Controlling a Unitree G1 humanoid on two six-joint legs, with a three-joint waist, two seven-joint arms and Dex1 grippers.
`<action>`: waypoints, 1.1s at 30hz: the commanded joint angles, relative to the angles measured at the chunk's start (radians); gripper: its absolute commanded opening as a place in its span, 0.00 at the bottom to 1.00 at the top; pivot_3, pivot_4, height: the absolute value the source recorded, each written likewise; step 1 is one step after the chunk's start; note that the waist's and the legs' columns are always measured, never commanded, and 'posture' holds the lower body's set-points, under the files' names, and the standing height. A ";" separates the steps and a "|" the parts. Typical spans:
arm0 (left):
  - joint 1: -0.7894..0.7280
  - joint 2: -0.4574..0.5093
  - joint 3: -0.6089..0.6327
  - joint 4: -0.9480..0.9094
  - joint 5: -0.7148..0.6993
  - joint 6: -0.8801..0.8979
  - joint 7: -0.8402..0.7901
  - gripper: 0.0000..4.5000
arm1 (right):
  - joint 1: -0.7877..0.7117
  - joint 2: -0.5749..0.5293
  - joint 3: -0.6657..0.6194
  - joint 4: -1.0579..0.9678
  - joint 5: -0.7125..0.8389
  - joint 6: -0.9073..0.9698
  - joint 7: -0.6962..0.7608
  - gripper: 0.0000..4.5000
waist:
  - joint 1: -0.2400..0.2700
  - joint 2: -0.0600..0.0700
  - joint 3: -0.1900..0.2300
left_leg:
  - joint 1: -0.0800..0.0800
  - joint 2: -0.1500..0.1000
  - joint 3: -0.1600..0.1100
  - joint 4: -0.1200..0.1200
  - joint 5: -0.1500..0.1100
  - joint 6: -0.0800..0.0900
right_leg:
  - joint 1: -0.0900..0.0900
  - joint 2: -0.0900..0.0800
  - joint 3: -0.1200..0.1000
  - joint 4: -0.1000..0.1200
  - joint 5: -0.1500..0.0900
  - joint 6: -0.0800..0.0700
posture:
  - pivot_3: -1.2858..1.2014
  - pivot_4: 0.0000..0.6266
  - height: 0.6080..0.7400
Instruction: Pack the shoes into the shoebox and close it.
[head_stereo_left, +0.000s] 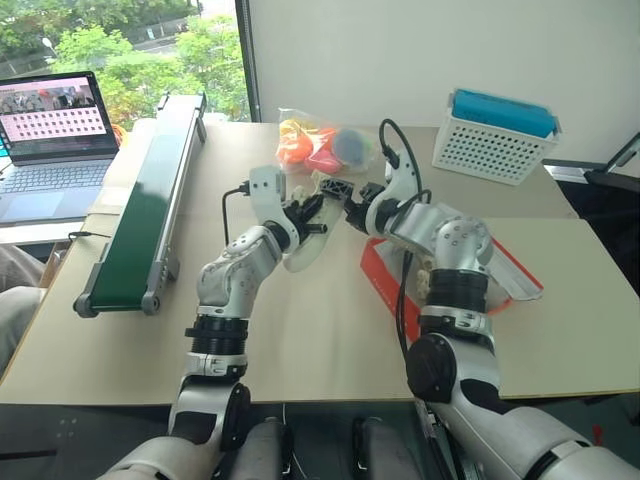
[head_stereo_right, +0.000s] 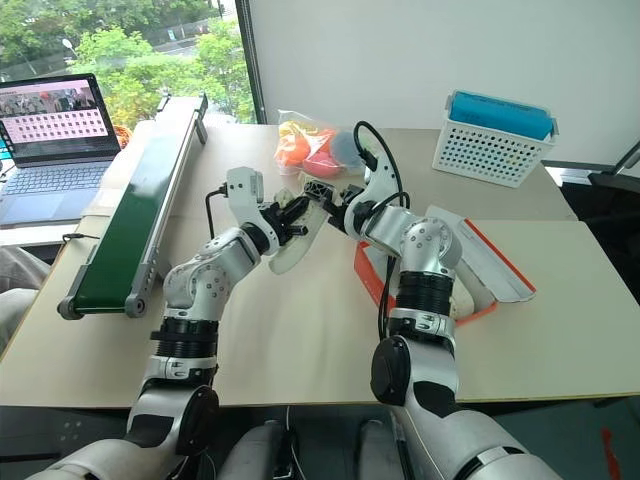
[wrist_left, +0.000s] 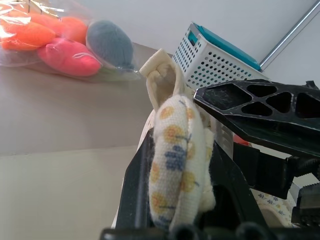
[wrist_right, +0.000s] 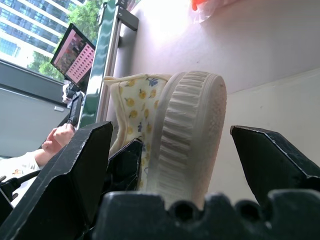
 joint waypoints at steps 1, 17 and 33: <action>-0.018 0.000 -0.007 -0.065 -0.003 -0.016 -0.009 0.06 | -0.034 -0.008 0.000 -0.015 0.036 -0.034 0.008 0.76 | 0.000 0.000 0.000 | 0.000 0.000 0.000 0.000 0.000 0.000 | 0.000 0.000 0.000 0.000 0.000 0.000 | 0.52 0.24 0.73; 0.014 0.034 -0.074 -0.082 0.034 -0.016 -0.055 0.06 | -0.028 0.025 -0.009 -0.064 0.062 -0.038 -0.031 0.16 | -0.001 0.000 0.000 | 0.000 0.000 0.000 0.000 0.000 0.000 | 0.000 0.000 0.000 0.000 0.000 0.000 | 0.52 0.24 0.73; 0.137 0.156 -0.175 -0.307 0.035 -0.032 -0.274 0.45 | -0.058 -0.244 -0.007 -0.133 0.038 -0.069 -0.055 0.16 | 0.002 0.005 0.003 | -0.002 0.000 0.000 0.000 0.000 0.000 | -0.002 0.000 0.000 0.000 0.000 0.000 | 0.52 0.24 0.73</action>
